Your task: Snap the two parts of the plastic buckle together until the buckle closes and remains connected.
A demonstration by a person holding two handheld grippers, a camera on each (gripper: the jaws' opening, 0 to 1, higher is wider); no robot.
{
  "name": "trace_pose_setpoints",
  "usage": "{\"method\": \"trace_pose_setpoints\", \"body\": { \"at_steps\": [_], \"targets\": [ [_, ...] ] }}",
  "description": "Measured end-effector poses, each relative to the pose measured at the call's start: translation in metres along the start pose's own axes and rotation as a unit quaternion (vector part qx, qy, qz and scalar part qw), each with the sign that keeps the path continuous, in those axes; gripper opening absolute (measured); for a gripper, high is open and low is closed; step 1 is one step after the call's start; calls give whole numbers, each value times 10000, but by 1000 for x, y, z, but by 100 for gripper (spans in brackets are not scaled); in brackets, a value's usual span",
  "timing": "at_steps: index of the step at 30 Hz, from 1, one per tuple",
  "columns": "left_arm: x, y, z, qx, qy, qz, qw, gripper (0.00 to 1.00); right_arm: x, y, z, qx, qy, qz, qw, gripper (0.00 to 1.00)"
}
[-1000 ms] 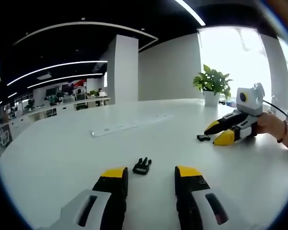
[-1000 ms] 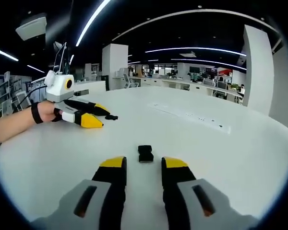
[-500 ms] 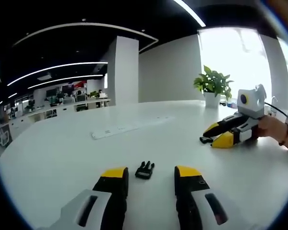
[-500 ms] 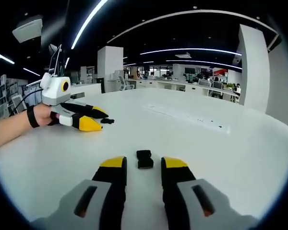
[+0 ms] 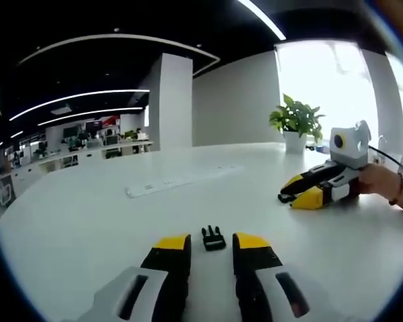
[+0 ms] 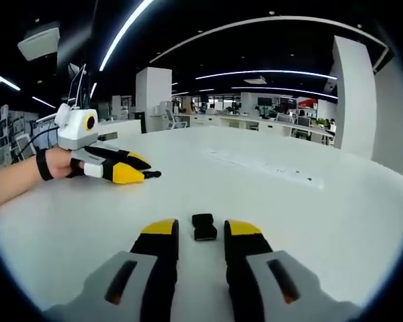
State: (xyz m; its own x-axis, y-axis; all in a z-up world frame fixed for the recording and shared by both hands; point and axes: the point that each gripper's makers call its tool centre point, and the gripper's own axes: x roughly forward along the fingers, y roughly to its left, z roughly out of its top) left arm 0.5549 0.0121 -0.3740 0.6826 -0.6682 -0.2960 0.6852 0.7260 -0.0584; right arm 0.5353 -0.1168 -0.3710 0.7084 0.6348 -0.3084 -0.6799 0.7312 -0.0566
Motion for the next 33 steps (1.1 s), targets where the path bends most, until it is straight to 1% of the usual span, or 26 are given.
{"method": "trace_pose_setpoints", "body": {
  "at_steps": [7, 12, 18, 21, 23, 29, 30, 32, 33],
  "targets": [
    [1, 1, 1, -34, -27, 118, 9999, 24, -1, 2, -1, 21, -19, -68, 10000, 26],
    [3, -1, 1, -26, -54, 106, 9999, 22, -1, 5, -1, 33, -24, -90, 10000, 25],
    [2, 2, 0, -51, -41, 183, 9998, 21, -2, 5, -1, 35, -21, -106, 9999, 24],
    [2, 2, -1, -53, -38, 183, 9998, 20, -2, 7, -1, 37, -19, -121, 9999, 22],
    [2, 0, -1, -41, -51, 146, 9999, 18, -1, 5, 0, 31, -17, -103, 9999, 20],
    [2, 0, -1, -39, -51, 143, 9999, 17, -1, 7, -1, 31, -17, -112, 9999, 19],
    [2, 0, -1, -41, -50, 153, 9999, 17, -1, 7, -1, 26, -16, -107, 9999, 19],
    [1, 1, -1, -44, -49, 157, 9999, 16, -1, 9, -1, 6, -6, -85, 10000, 13],
    [1, 1, -1, -44, -47, 162, 9998, 16, 0, 8, 0, -61, -17, -128, 9999, 13]
  ]
}}
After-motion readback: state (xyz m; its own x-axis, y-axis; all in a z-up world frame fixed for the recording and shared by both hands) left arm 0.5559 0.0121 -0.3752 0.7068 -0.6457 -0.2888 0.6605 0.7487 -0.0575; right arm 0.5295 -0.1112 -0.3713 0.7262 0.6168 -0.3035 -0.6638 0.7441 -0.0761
